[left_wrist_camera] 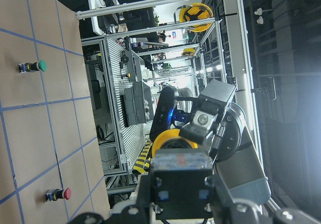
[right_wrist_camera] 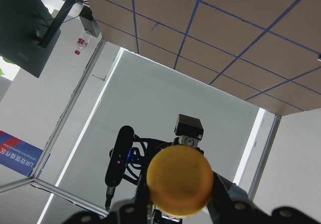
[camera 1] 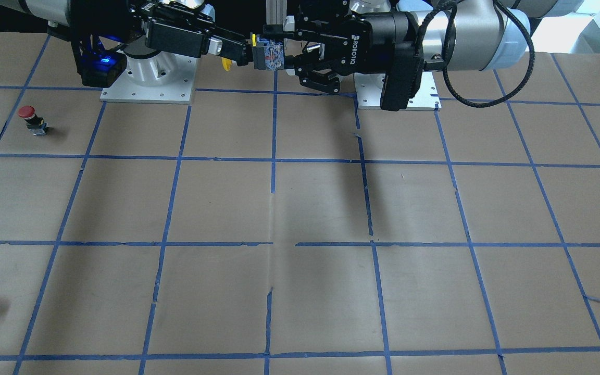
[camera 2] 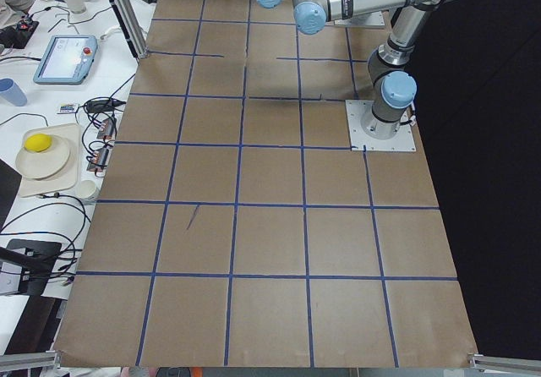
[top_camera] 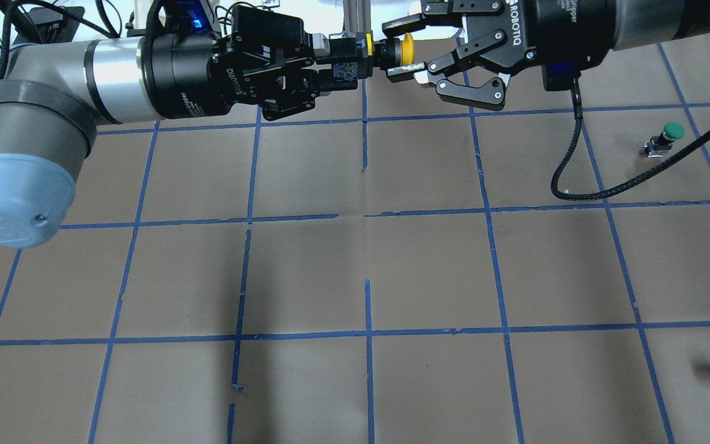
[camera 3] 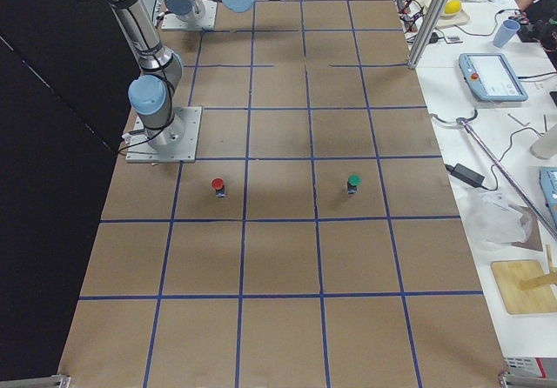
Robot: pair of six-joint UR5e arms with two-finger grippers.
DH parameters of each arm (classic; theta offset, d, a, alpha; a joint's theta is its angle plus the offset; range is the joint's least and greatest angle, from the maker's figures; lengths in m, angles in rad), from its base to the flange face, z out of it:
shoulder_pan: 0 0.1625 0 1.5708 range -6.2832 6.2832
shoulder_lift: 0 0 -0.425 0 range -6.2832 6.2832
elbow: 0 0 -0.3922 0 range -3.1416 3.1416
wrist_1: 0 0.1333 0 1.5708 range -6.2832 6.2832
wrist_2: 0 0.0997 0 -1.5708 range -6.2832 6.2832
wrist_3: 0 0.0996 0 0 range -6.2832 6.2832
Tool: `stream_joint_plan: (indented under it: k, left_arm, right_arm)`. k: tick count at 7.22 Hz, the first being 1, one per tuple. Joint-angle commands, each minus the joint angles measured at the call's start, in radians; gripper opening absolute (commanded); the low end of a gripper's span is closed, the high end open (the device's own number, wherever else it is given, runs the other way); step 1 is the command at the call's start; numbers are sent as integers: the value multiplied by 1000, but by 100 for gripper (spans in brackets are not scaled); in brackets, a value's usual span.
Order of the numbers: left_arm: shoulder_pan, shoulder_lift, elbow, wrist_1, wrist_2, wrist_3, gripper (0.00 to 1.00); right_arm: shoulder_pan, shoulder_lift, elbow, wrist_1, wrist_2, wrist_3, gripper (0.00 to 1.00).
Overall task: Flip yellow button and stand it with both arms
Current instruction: 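Grasp the yellow button's cap end with the right gripper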
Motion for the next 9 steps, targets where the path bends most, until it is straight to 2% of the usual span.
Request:
stream_joint_plan:
  k: [1,2,3,4,6,8,9]
  left_arm:
    - [0,1,-2,2,0,0,29]
    - [0,-1,-3,2,3,-3,37]
    - [0,2,-16,3,7,-36,85]
    - [0,7,-25,8,12,-44,100]
    - [0,7,-25,26,12,-125,100]
    - [8,-7,-23,140,30,-237,100]
    - [9,-18,-14,193,159,-288,100]
  right_arm:
    - [-2,0,0,1,2,0,7]
    - [-2,0,0,1,2,0,6]
    - [-2,0,0,1,2,0,6]
    - [-3,0,0,0,0,2,5]
    - [-5,2,-1,1,0,0,4]
    - [-31,6,-3,-23,-39,-7,4]
    - [-84,12,-1,-61,-146,-21,4]
